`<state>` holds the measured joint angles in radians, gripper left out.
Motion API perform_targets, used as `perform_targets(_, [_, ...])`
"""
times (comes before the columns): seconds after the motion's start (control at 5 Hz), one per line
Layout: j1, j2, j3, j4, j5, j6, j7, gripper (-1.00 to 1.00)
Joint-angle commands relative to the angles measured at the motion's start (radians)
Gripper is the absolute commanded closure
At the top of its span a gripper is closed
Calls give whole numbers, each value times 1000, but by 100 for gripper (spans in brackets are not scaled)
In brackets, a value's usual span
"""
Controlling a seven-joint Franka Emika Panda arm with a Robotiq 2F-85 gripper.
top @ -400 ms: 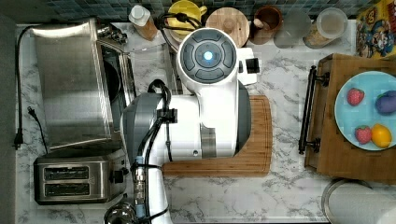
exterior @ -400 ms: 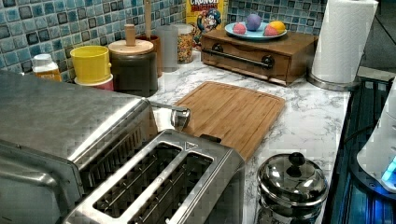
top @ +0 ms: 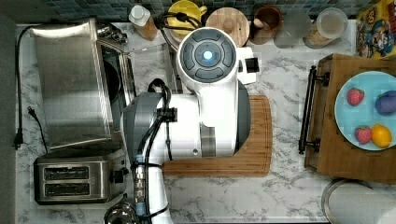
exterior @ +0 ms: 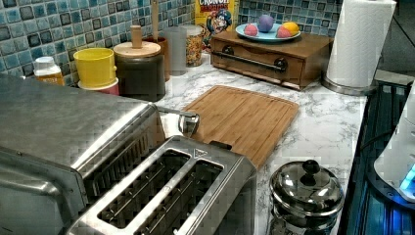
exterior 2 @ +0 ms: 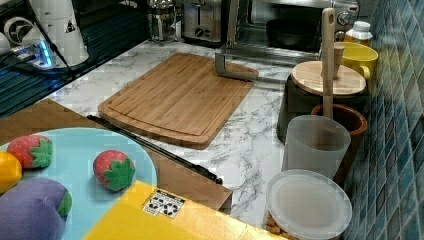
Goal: Close the oven.
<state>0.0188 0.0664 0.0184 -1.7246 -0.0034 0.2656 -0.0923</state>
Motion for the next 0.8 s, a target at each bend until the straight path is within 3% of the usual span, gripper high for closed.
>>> perform_targets(0.2, [18, 62, 19, 114, -18, 20, -48, 100])
perform_targets(0.4, [-20, 104, 6, 95, 131, 26, -256, 100])
perform_targets(0.8, [-109, 111, -20, -82, 336, 110, -506, 100])
